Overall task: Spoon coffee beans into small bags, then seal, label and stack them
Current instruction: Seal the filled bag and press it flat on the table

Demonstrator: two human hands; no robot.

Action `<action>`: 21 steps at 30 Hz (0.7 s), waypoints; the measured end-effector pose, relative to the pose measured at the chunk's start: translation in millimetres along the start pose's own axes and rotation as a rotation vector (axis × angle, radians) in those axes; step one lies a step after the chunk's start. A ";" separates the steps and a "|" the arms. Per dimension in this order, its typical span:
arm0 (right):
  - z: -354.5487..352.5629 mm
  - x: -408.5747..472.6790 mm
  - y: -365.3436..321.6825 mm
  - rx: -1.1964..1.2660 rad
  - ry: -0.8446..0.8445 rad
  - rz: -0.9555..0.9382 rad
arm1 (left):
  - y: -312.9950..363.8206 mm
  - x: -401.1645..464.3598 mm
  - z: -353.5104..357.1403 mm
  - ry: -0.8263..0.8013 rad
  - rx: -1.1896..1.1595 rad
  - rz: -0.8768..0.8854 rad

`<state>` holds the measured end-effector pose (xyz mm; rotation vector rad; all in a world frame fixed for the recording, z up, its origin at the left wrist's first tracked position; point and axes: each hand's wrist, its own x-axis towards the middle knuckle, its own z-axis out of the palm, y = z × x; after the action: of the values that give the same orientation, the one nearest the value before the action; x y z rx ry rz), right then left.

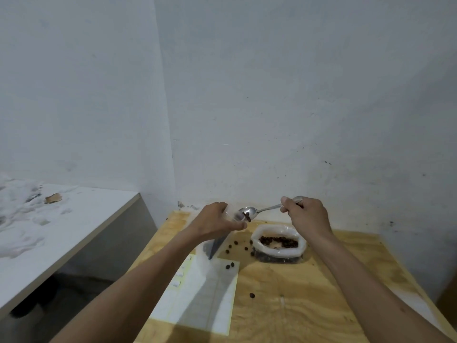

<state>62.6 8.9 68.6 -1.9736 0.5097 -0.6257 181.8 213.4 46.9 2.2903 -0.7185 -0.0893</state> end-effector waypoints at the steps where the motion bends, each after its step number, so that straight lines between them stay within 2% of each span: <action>1: 2.5 -1.9 -2.5 -0.025 0.012 -0.041 | -2.4 -0.1 -1.4 0.009 -0.015 -0.010; 5: 7.7 -6.5 -7.8 -0.094 0.035 -0.137 | -9.5 -0.4 -3.6 0.030 -0.024 -0.021; 11: -6.7 -3.1 5.7 -0.172 0.120 -0.145 | -8.4 1.2 -2.9 0.050 -0.041 -0.001; 17: -20.9 -0.4 46.9 -0.369 0.157 0.009 | -1.7 1.1 -3.9 0.061 -0.168 0.004; 21: -20.9 -6.6 63.8 -0.384 0.054 0.148 | 12.4 -2.7 0.2 0.020 -0.338 0.020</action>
<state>38.8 -29.7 18.6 -2.2539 0.8525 -0.5167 173.7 207.5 54.6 1.9585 -0.6608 -0.1658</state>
